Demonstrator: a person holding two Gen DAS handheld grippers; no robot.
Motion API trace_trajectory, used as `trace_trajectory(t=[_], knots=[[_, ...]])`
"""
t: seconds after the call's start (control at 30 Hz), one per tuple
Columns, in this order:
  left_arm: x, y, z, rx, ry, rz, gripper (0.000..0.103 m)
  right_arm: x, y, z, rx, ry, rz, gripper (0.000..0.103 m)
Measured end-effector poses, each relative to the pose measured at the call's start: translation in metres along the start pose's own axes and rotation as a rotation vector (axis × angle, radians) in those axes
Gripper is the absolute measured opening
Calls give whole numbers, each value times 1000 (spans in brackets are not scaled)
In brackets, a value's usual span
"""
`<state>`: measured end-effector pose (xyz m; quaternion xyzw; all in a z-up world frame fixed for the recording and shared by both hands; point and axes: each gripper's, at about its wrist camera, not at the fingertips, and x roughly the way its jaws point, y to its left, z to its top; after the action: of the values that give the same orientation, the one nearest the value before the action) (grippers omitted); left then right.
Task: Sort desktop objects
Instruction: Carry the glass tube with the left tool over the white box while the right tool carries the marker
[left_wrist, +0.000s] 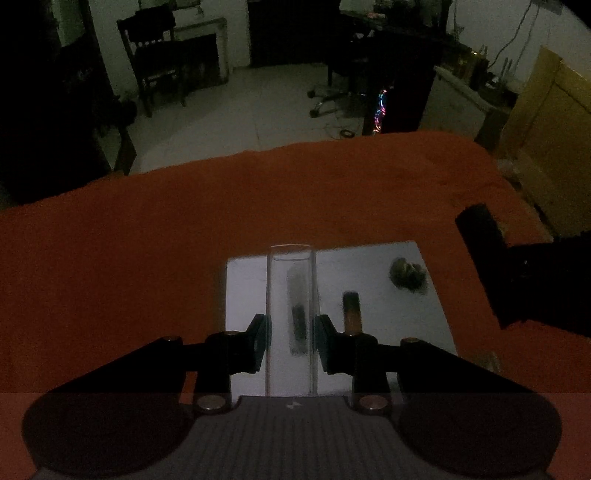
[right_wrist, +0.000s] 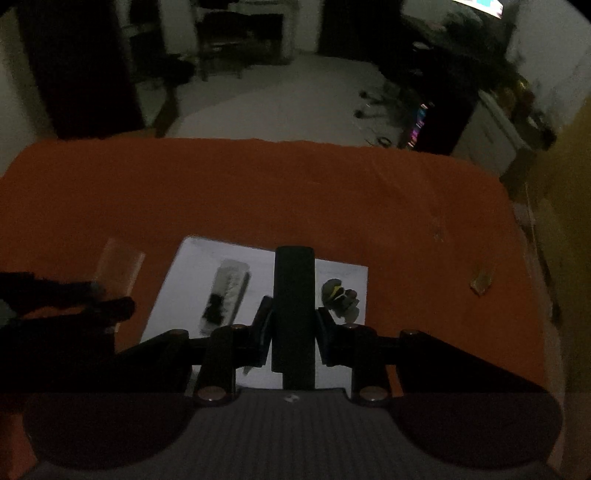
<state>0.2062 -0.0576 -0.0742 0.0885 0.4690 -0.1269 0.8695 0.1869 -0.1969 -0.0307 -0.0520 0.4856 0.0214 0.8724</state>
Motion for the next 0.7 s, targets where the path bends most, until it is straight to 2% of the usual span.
trace_trajectory(t=[0.1,0.2,0.27,0.37,0.5,0.63,0.7], knots=[[-14,-11,-16,100,7,42,24,-26,9,-10,-56,-15,-8,27],[-28,-10,-26,68,29,18,24,-43,15,-23,-51,-32,30,27],[-40,-13,-35,65,17,4,24,-54,20,-35,-46,-43,59,27],[-61,-18,-63,74,-25,-29,24,-60,24,-64,-6,-52,66,27],[-64,-24,-99,78,4,-44,24,-56,36,-111,0,-22,81,27],[-55,-16,-125,-15,71,-167,25,-42,41,-153,-2,20,129,27],[-55,-20,-137,27,78,-191,25,-39,43,-166,-11,30,147,27]])
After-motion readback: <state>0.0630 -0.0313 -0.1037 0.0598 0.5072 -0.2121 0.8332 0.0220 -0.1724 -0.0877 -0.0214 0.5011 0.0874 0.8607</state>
